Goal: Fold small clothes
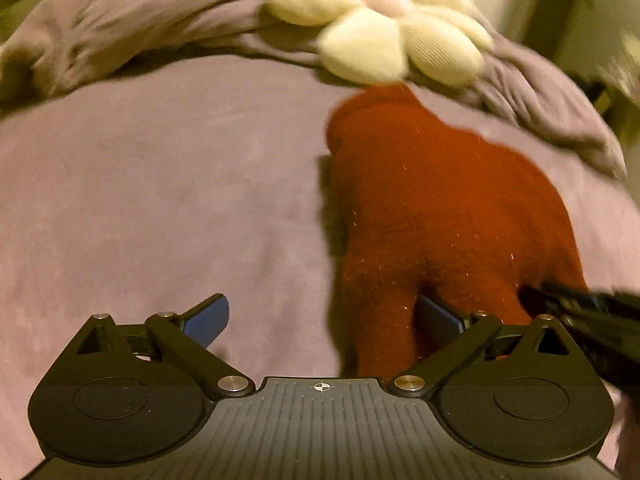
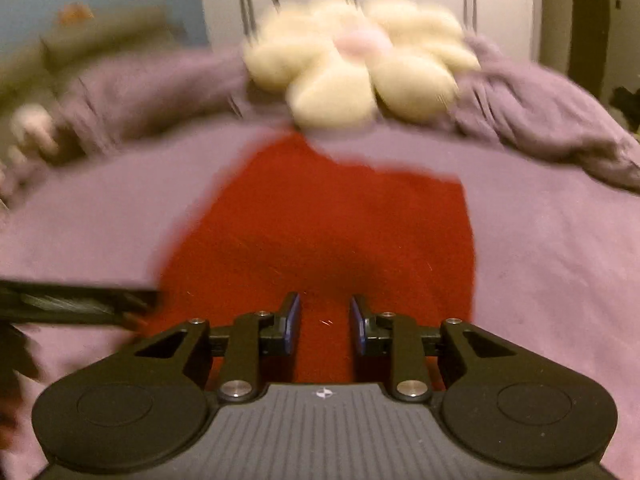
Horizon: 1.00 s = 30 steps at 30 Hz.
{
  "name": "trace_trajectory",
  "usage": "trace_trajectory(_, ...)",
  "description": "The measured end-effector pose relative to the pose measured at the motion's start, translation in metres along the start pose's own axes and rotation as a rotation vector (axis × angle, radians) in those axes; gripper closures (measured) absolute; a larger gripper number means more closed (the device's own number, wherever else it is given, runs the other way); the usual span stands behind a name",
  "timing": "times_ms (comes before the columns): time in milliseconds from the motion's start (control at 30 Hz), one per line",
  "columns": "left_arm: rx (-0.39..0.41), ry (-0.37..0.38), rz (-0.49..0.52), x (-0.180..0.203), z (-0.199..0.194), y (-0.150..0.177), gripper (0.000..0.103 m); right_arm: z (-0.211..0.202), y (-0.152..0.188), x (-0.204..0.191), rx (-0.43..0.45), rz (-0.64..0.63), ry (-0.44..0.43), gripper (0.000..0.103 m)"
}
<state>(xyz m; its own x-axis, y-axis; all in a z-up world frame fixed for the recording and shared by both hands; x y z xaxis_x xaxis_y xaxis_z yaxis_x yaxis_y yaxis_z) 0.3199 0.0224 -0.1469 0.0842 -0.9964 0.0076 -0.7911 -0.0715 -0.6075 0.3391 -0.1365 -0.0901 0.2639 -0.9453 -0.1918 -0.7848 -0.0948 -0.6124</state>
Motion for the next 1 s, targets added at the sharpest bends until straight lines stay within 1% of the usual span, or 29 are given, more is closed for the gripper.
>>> trace_trajectory(33,0.003,0.006,0.02,0.002,0.002,0.002,0.0,0.002,0.004,0.005,-0.003,-0.005,-0.006,0.08)
trace_trajectory(100,0.005,0.01,0.028,0.0,0.001,0.0,0.0,-0.001,0.001,0.006,-0.025,0.0,-0.023,0.08)
trace_trajectory(167,0.006,0.037,-0.012,-0.006,-0.008,-0.009,0.001,-0.006,-0.007,0.007,-0.05,0.013,-0.036,0.08)
trace_trajectory(200,0.024,0.049,-0.04,-0.008,-0.014,-0.015,0.001,-0.012,-0.015,0.007,-0.042,0.027,-0.048,0.08)
trace_trajectory(267,0.067,0.049,-0.095,-0.012,-0.02,-0.031,0.001,-0.021,-0.032,0.006,0.015,0.041,-0.055,0.08)
trace_trajectory(333,0.069,0.03,-0.118,-0.01,-0.011,-0.045,0.001,-0.017,-0.051,0.005,0.047,0.009,-0.013,0.079)
trace_trajectory(433,0.04,0.016,-0.148,-0.002,0.013,-0.063,0.001,0.001,-0.067,0.002,0.048,-0.059,0.032,0.079)
trace_trajectory(467,0.024,0.02,-0.165,0.003,0.022,-0.067,0.001,0.01,-0.07,0.002,0.04,-0.074,0.048,0.079)
trace_trajectory(567,0.018,0.046,-0.194,0.016,0.04,-0.075,0.0,0.034,-0.074,0.011,0.026,-0.111,0.114,0.078)
trace_trajectory(633,0.02,0.052,-0.191,0.025,0.05,-0.08,0.0,0.042,-0.075,0.017,0.031,-0.105,0.123,0.074)
trace_trajectory(700,0.037,0.04,-0.172,0.032,0.059,-0.087,0.0,0.045,-0.077,0.022,0.04,-0.105,0.138,0.065)
trace_trajectory(800,0.049,0.035,-0.156,0.042,0.069,-0.091,0.0,0.049,-0.071,0.032,0.057,-0.08,0.137,0.061)
trace_trajectory(900,0.034,0.032,-0.139,0.05,0.078,-0.095,0.0,0.051,-0.068,0.042,0.082,-0.057,0.144,0.055)
trace_trajectory(1000,0.007,0.023,-0.098,0.059,0.093,-0.094,0.0,0.053,-0.067,0.05,0.098,-0.044,0.15,0.051)
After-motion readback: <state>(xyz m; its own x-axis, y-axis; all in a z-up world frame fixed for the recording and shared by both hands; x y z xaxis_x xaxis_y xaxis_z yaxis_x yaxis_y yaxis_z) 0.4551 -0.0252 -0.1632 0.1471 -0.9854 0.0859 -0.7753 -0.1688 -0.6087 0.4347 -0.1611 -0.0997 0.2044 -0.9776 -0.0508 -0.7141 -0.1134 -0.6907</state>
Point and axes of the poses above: each gripper's, at about its wrist camera, not at the fingertips, and z roughly the way its jaws point, x to its right, y to its underside, the point moved 10 cm from there along z, roughly the way its jaws point, and after that the axes turned 7 degrees about -y, right-handed, at the moved point
